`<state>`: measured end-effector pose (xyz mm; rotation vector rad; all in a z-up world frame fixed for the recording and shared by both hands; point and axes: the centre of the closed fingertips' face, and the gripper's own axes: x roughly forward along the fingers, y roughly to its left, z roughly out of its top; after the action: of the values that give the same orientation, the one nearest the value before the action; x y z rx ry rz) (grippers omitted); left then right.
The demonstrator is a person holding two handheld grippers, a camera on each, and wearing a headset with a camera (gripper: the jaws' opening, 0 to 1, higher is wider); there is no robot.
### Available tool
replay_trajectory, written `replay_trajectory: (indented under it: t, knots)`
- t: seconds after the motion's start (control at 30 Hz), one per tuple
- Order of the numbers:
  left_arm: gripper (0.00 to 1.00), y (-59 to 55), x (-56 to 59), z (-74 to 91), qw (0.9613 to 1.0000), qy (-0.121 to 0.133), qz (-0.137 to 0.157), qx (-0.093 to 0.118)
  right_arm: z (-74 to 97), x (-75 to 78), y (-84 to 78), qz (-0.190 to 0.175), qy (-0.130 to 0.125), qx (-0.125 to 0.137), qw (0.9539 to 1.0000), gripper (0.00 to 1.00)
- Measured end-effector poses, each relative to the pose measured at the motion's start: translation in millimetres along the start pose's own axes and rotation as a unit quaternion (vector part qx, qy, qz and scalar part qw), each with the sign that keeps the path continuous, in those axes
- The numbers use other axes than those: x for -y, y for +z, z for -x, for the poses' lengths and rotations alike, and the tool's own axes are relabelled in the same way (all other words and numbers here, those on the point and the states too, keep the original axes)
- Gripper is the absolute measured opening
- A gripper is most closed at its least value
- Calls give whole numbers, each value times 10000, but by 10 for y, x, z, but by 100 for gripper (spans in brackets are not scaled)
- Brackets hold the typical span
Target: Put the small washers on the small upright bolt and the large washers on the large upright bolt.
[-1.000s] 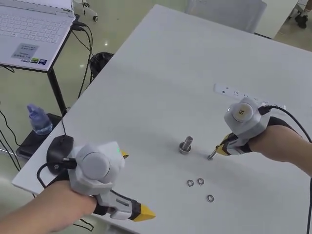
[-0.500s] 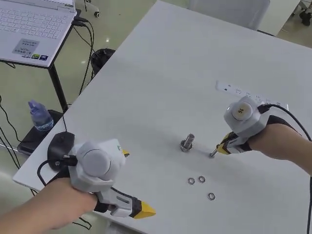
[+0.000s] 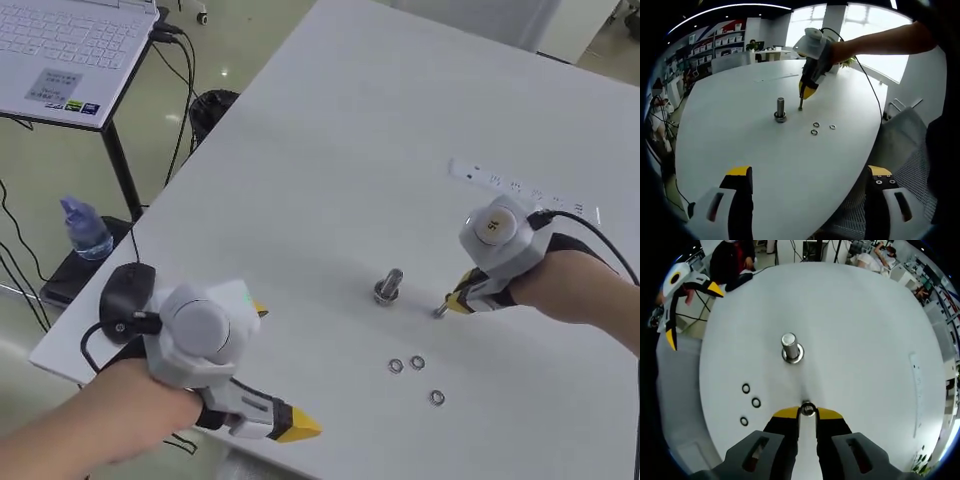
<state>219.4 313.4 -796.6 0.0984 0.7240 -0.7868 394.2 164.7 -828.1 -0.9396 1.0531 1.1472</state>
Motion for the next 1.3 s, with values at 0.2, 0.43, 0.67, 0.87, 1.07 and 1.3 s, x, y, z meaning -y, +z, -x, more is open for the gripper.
replay_trajectory:
  t: [0.2, 0.43, 0.67, 0.87, 1.07, 1.3]
  knots:
    - [93, 44, -25, -7, 10000, 21, -1, 17, -53, 1, -17, 36, 26, -13, 10000, 12]
    - [93, 92, -18, -26, 10000, -19, -4, 60, -127, -4, -49, 114, 55, -45, 9999, 12]
    - [92, 71, 9, -32, 10000, -69, -4, 8, -223, -12, -105, 129, 88, -98, 9998, 12]
    - [91, 30, -7, -13, 10000, -64, 21, -27, -291, -21, -113, 174, 105, -101, 9997, 12]
    - [91, 3, -14, -9, 10000, -68, 26, -55, -324, -46, -106, 261, 108, -101, 9996, 12]
    - [90, -6, 4, -14, 9999, -89, 30, -73, -354, -73, -117, 445, 85, -180, 9988, 13]
